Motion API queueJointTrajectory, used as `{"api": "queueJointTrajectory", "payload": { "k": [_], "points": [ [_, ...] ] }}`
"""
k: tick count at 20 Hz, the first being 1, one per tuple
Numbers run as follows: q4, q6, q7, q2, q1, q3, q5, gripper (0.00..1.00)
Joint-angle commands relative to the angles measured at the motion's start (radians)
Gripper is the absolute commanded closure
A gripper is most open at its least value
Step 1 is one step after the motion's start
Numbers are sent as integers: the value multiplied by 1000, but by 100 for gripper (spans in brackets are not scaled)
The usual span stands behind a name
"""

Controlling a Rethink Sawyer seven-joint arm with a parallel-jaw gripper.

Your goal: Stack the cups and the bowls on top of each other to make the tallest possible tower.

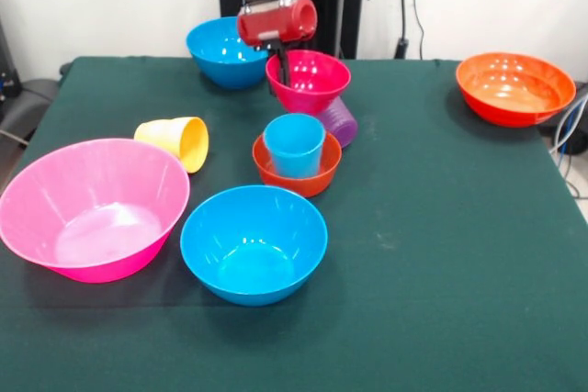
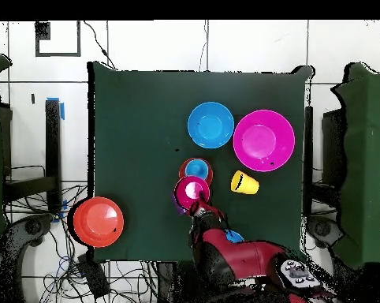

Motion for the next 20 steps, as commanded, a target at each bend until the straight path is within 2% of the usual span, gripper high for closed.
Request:
{"api": "queueJointTrajectory", "payload": {
  "k": [1,4,6,9,11,15,20],
  "points": [
    [207,113,124,-109,37,64,13,100],
    [293,69,144,-122,95,12,73,100],
    [333,-4,150,-107,168,-63,121,100],
    [359,-107,152,-72,259,-147,172,100],
    [355,-149,152,-60,287,-160,182,100],
    [309,-172,145,-50,295,-149,183,100],
    [225,-84,117,-88,232,-106,146,100]
  ]
}}
